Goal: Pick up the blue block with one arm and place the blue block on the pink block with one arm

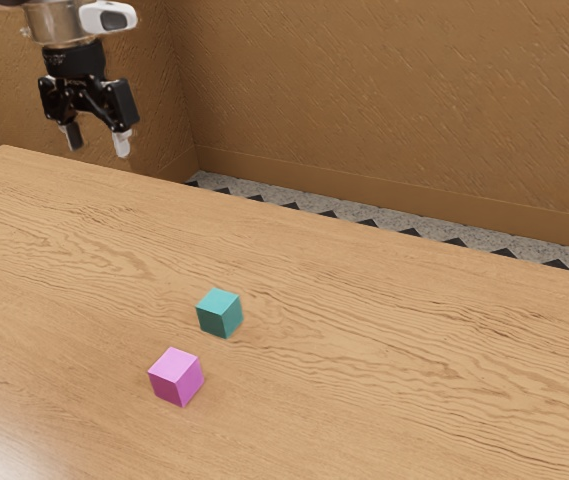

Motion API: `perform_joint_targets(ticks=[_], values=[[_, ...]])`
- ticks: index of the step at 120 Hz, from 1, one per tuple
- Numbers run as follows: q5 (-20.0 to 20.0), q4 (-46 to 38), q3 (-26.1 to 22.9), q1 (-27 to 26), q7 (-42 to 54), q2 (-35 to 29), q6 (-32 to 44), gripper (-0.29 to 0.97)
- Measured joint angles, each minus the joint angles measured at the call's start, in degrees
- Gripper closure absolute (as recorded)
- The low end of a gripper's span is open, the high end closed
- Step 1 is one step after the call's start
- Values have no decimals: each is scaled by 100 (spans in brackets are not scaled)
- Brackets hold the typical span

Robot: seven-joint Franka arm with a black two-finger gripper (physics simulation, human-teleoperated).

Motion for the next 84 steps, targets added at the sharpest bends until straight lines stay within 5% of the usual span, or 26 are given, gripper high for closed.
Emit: perform_joint_targets(ticks=[9,26,38,58,84], values=[[49,-55,783,-642,-53,-71,-12,0],[94,-41,1018,-695,-136,-78,-29,0],[534,1360,415,-620,-194,-121,-267,0],[1329,1684,-51,-1819,-450,864,-342,0],[1492,-191,-60,-821,-591,964,580,0]])
